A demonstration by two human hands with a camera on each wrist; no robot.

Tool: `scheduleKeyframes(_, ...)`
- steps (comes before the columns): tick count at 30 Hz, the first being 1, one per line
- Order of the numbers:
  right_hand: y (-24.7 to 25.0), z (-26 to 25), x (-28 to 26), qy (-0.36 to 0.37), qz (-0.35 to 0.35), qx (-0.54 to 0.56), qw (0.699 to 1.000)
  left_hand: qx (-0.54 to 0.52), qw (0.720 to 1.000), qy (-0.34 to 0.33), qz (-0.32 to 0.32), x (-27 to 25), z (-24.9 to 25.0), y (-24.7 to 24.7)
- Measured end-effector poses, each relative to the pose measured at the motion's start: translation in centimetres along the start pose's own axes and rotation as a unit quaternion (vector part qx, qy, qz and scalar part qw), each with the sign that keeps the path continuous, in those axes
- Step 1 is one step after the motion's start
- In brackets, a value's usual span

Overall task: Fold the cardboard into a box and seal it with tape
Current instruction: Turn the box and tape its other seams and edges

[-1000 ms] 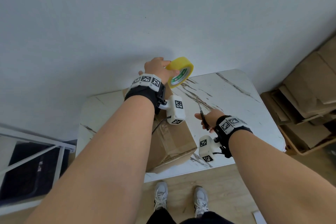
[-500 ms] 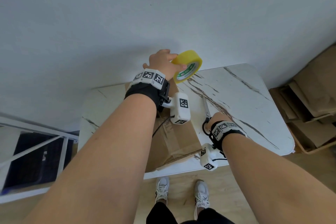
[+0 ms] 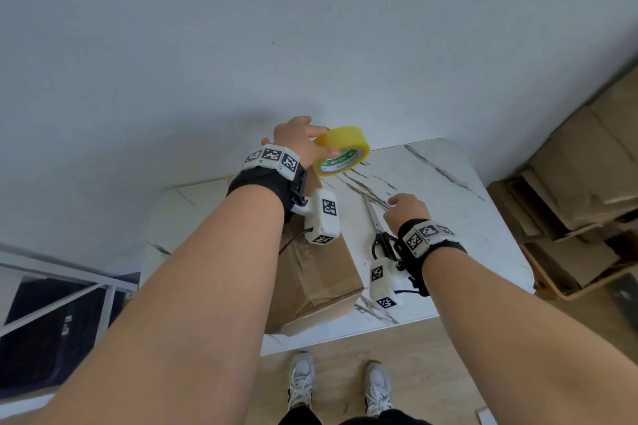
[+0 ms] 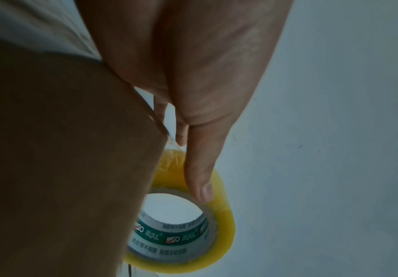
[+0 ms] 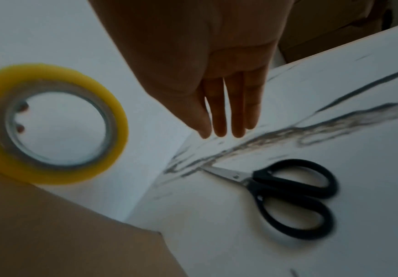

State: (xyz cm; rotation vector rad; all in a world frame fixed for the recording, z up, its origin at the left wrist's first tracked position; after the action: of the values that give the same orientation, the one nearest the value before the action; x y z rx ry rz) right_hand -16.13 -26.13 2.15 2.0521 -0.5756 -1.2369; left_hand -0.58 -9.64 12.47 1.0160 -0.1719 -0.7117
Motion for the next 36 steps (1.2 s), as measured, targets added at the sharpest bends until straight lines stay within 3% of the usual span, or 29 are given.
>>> scheduleKeyframes(6,4.3,-3.2,-1.9,0.127,0.029,0.165,0.978,0.067,0.998,-0.018,-0.002,-1.3,2.4,0.7)
scheduleKeyframes(10,5.8,-4.7,-3.8,0.213,0.019,0.176,0.961,0.101,0.993,-0.053,-0.039,-2.1,4.8,0.3)
scheduleKeyframes(12,6.1,-4.7,-4.2,0.223,0.01,0.157,0.962,0.111,0.99,-0.069,-0.051,-2.5,5.7,-0.1)
scheduleKeyframes(16,6.4,-3.7,-4.8,0.214,0.02,0.129,0.968,0.117,0.989,-0.073,-0.056,-3.0,6.4,-0.9)
scheduleKeyframes(20,6.0,-2.6,-4.8,0.18,0.017,0.116,0.977,0.051,0.997,-0.033,-0.055,-3.3,5.8,-1.5)
scheduleKeyframes(26,3.4,0.2,-2.9,0.089,-0.068,0.121,0.986,0.072,0.992,0.088,0.058,-4.8,3.4,0.3)
scheduleKeyframes(30,1.6,1.6,-1.5,0.054,-0.047,0.023,0.997,0.024,0.987,0.148,0.059,-5.4,1.4,-0.1)
scheduleKeyframes(36,-1.0,2.5,-1.0,0.042,-0.04,-0.117,0.991,0.002,0.988,0.14,0.058,-5.3,0.8,-0.2)
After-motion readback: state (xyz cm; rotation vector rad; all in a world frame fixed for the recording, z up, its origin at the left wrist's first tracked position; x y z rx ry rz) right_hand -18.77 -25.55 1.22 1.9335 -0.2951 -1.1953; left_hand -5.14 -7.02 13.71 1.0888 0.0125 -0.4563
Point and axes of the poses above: each hand's wrist, its own x-axis towards the middle knuckle, its own y-axis out of the back of the hand, z = x × y, the point moved 5 cm from there along x, towards the middle knuckle, and after that the axes turned 13 degrees about -y, right-handed, at the moved point
